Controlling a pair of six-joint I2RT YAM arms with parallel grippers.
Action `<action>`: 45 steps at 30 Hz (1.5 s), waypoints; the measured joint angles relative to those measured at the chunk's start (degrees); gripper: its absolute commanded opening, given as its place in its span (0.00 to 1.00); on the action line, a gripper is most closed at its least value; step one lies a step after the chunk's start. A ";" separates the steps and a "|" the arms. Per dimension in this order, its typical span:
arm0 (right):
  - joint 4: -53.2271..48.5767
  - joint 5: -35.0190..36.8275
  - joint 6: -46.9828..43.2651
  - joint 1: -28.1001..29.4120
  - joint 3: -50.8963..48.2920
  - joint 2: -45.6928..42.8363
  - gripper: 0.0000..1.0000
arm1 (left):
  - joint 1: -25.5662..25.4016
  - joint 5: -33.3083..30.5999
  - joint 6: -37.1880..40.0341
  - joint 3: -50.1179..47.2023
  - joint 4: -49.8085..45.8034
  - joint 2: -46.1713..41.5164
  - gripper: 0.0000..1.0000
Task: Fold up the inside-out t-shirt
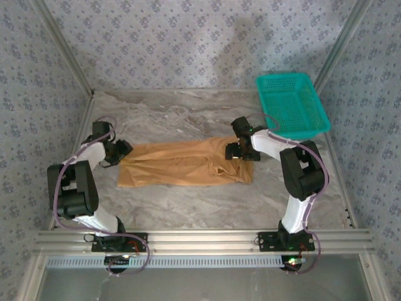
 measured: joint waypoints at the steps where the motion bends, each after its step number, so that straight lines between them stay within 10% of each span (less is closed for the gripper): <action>1: -0.33 0.35 -0.02 0.00 0.26 0.44 0.93 | 0.02 0.00 0.00 0.00 0.00 0.00 0.47; 10: -1.88 2.14 -1.20 0.04 3.04 2.89 0.83 | 0.11 0.04 0.00 -0.02 0.00 0.00 0.47; 25: 0.28 -0.66 -2.86 -0.26 4.63 4.39 0.01 | 0.11 0.94 -0.02 -2.19 1.14 0.00 0.47; 45: 0.39 1.95 -2.54 -3.72 -7.30 -13.27 0.00 | -6.60 3.52 -3.67 -1.57 3.39 -2.16 0.47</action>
